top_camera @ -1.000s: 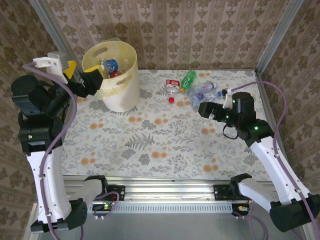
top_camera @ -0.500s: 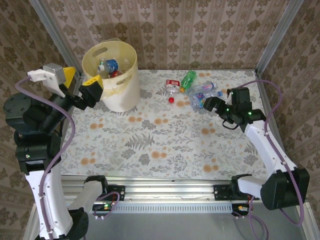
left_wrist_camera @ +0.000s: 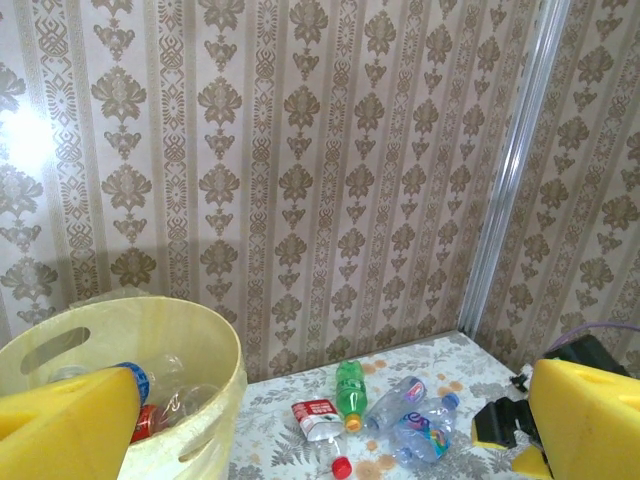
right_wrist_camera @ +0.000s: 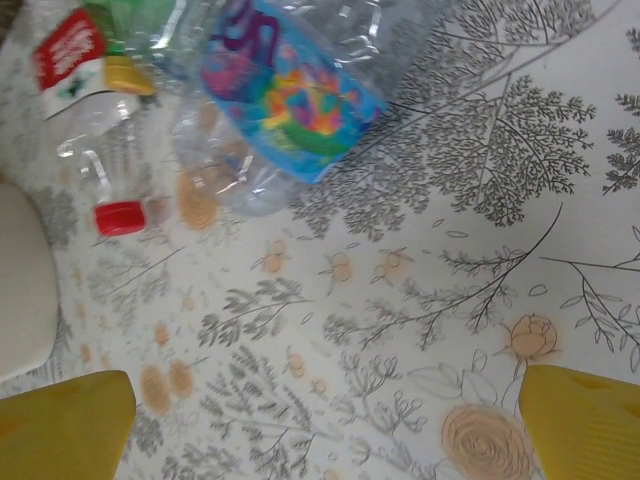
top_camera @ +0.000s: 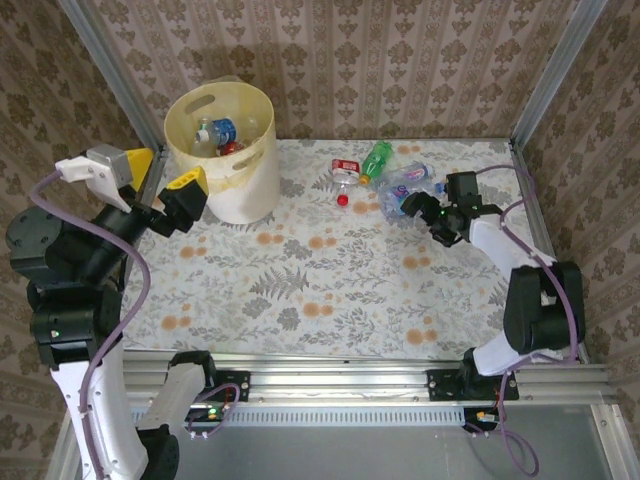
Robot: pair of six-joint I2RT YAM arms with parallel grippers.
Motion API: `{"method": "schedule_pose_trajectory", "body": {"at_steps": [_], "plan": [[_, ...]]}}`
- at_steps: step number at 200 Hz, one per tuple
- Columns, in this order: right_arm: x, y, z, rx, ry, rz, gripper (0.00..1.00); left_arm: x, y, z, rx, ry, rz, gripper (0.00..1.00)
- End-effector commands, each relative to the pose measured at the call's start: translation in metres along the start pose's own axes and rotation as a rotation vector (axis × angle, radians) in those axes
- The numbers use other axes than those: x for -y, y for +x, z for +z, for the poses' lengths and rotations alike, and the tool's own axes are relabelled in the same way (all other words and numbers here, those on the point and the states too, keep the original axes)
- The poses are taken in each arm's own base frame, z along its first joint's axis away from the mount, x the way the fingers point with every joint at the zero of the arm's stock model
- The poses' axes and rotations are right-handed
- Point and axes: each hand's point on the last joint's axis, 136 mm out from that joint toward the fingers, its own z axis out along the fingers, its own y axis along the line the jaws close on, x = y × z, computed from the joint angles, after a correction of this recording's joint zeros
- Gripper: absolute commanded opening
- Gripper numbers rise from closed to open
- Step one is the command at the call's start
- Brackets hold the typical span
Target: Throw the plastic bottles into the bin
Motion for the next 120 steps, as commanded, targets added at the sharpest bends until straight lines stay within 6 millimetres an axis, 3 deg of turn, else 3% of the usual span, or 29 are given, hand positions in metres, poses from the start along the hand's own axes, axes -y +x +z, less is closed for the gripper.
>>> {"method": "schedule_pose_trajectory", "body": {"at_steps": [1, 43, 78, 120], "plan": [[-0.016, -0.023, 0.009, 0.034, -0.043, 0.043, 1.00, 0.004, 0.004, -0.004, -0.011, 0.009, 0.011, 1.00], [-0.018, -0.038, 0.037, 0.013, -0.022, 0.087, 1.00, 0.005, 0.006, -0.009, -0.014, -0.001, 0.024, 1.00], [-0.006, -0.039, 0.063, -0.028, 0.023, 0.117, 1.00, 0.005, 0.010, -0.012, -0.028, -0.012, 0.031, 1.00], [-0.003, -0.046, 0.077, -0.025, 0.022, 0.138, 1.00, 0.004, 0.012, -0.012, -0.032, -0.018, 0.037, 1.00]]}}
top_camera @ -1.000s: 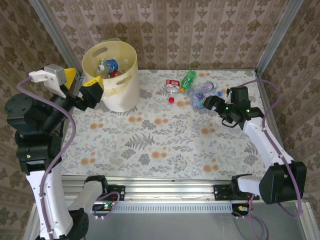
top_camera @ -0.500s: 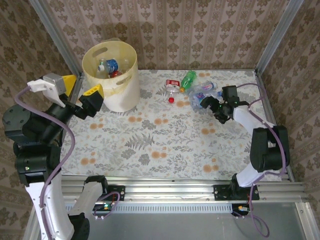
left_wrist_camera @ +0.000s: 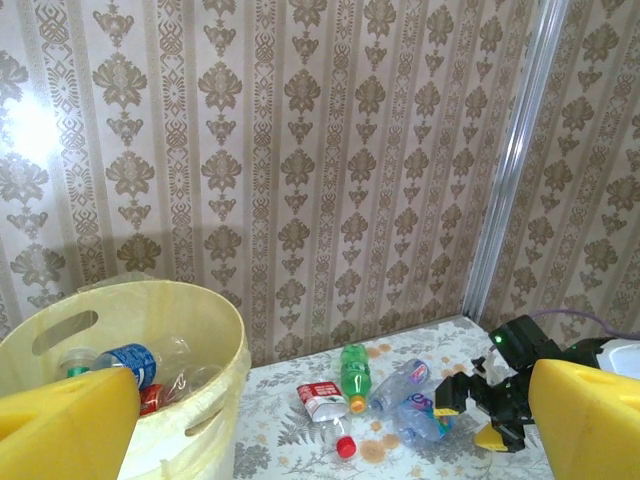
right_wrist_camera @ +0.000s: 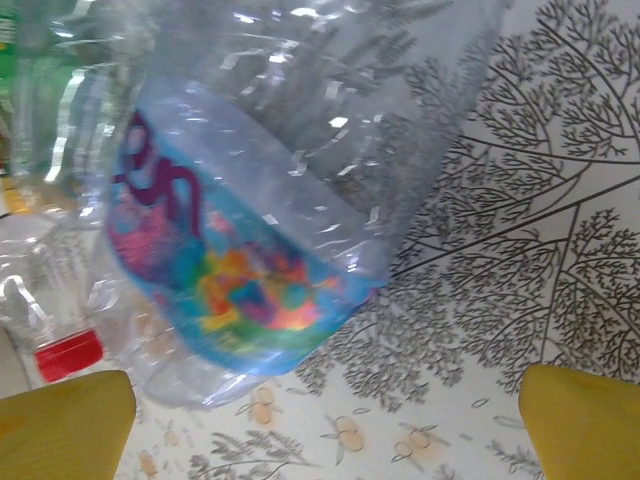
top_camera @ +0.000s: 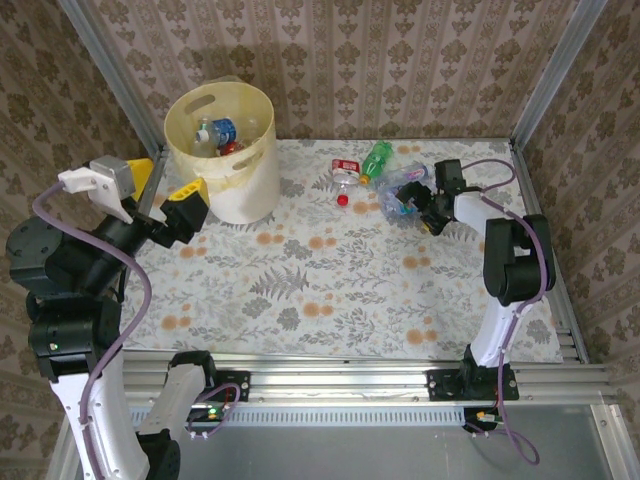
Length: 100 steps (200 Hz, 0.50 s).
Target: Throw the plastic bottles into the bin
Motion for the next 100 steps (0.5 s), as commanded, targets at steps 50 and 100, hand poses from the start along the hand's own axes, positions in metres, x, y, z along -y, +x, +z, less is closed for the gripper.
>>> {"method": "schedule_pose_trajectory", "body": {"at_steps": [50, 100], "plan": [[-0.012, -0.017, 0.008, 0.012, -0.021, 0.019, 1.00, 0.000, 0.004, -0.002, -0.008, -0.007, 0.015, 1.00], [-0.010, -0.019, 0.020, -0.012, 0.002, 0.035, 1.00, 0.000, 0.005, -0.003, -0.010, -0.007, 0.015, 1.00]]}}
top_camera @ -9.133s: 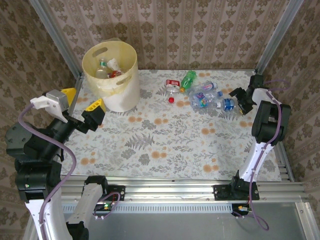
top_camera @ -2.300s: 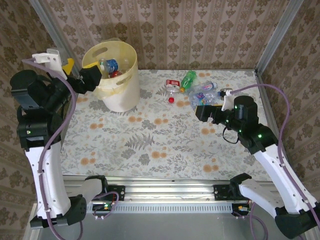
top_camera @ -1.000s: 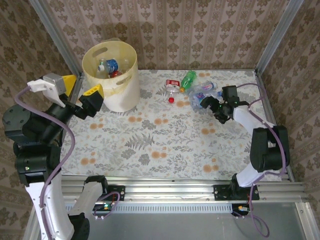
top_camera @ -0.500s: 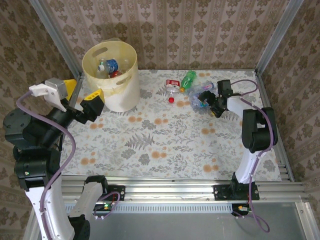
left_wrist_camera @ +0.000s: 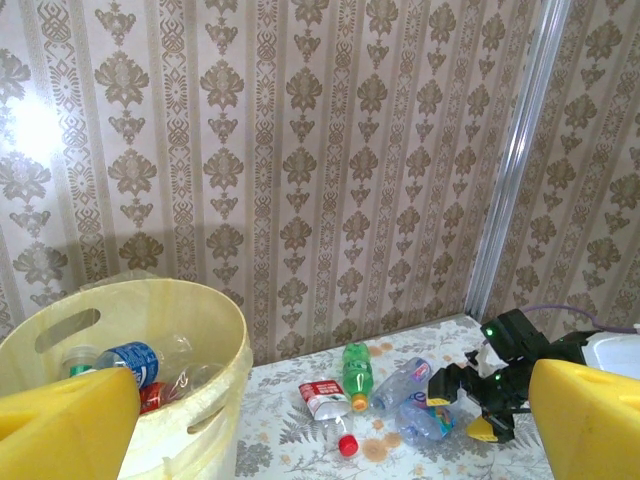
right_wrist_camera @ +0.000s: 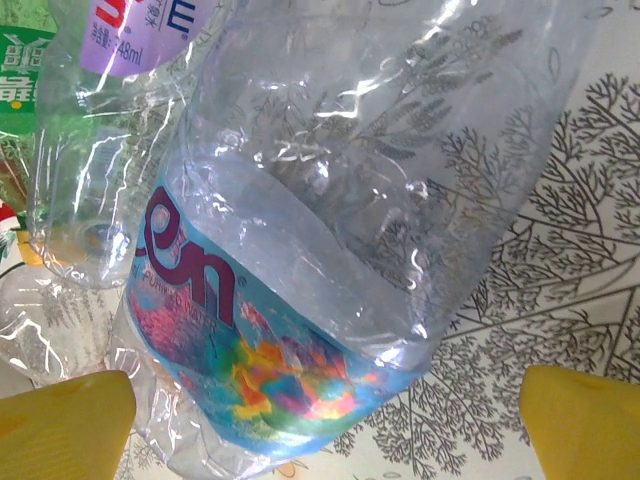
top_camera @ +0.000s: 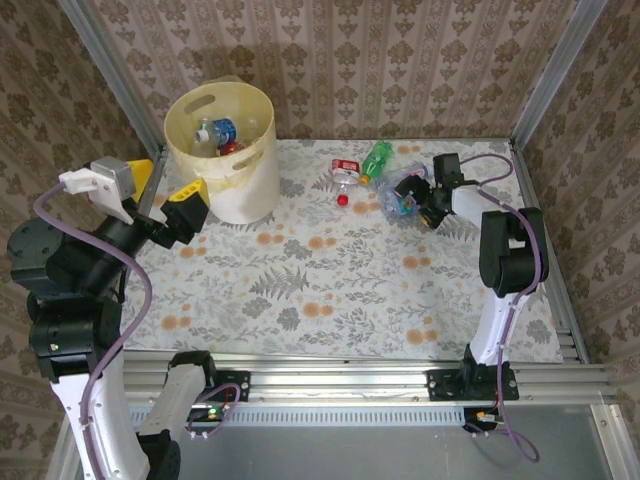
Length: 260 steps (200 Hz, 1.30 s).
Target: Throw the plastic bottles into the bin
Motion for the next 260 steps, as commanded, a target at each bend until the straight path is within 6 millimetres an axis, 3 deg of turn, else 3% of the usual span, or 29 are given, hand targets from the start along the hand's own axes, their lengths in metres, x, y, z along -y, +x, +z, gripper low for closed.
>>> {"method": "schedule_pose_trajectory", "body": {"at_steps": [1, 69, 127, 150, 205, 260], "plan": [[0.003, -0.001, 0.008, -0.025, 0.017, 0.023, 1.00, 0.001, 0.003, -0.003, -0.008, -0.005, 0.013, 1.00], [0.014, 0.001, 0.024, -0.046, 0.061, 0.030, 0.98, 0.001, 0.007, -0.001, -0.016, 0.004, 0.001, 1.00], [0.022, 0.006, 0.025, -0.052, 0.070, 0.004, 0.75, -0.003, 0.015, 0.008, -0.030, 0.024, -0.042, 1.00], [0.020, 0.009, 0.016, -0.034, 0.058, -0.020, 0.68, -0.002, 0.016, 0.010, -0.025, 0.038, -0.054, 1.00], [0.023, 0.014, -0.008, 0.009, 0.062, -0.087, 0.38, -0.007, 0.028, 0.019, -0.041, 0.049, -0.088, 1.00], [0.012, 0.023, -0.048, 0.053, 0.020, -0.148, 0.27, 0.004, 0.052, 0.037, -0.080, 0.131, -0.122, 1.00]]}}
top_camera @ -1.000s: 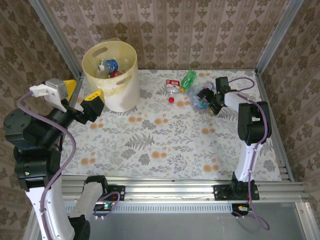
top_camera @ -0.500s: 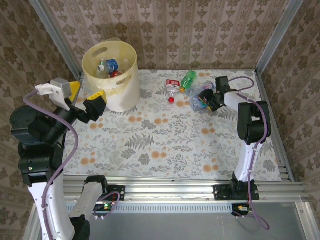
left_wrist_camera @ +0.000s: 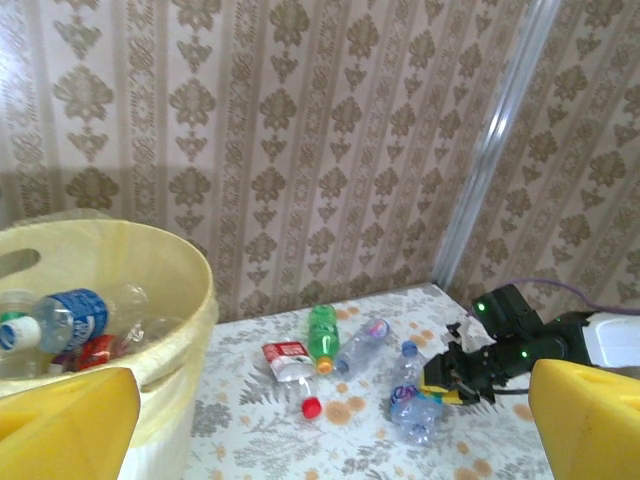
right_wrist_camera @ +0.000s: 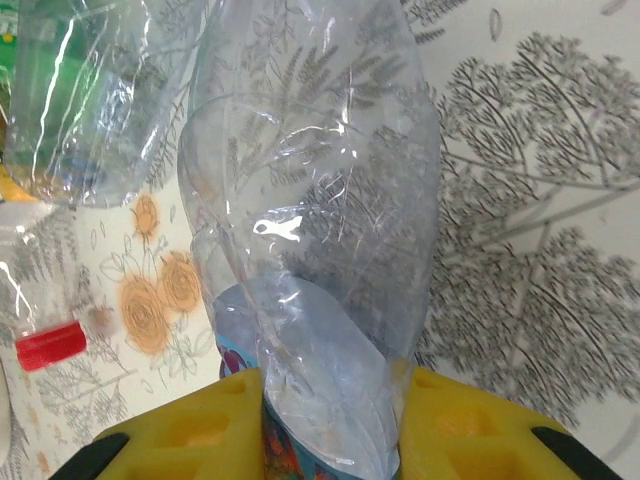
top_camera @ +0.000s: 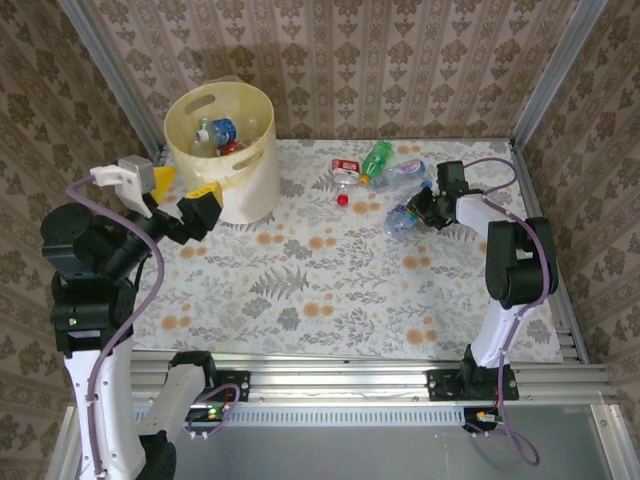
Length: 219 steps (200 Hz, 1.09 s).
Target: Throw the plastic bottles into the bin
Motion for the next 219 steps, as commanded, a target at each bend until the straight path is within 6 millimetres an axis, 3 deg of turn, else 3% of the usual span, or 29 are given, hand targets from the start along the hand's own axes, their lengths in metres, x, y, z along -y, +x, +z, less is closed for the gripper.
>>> {"method": "schedule_pose_trajectory", "body": {"at_steps": [1, 43, 71, 104, 161, 219], "plan": [[-0.002, 0.004, -0.025, 0.032, 0.009, -0.050, 0.27, 0.008, 0.005, 0.010, 0.003, 0.056, -0.009, 1.00], [-0.014, 0.016, -0.071, 0.077, -0.067, -0.076, 0.25, 0.039, 0.046, 0.047, -0.107, 0.154, 0.061, 1.00], [-0.026, 0.027, -0.103, 0.111, -0.164, -0.102, 0.24, 0.082, 0.079, 0.073, -0.173, 0.300, 0.108, 1.00], [-0.067, 0.038, -0.167, 0.203, -0.409, -0.220, 0.19, 0.124, 0.107, 0.092, -0.197, 0.509, 0.087, 1.00], [-0.115, 0.071, -0.255, 0.300, -0.713, -0.442, 0.18, 0.149, 0.125, 0.116, -0.174, 0.682, -0.008, 1.00], [-0.155, 0.129, -0.301, 0.281, -0.902, -0.715, 0.17, 0.165, 0.127, 0.124, -0.176, 0.785, -0.024, 1.00]]}}
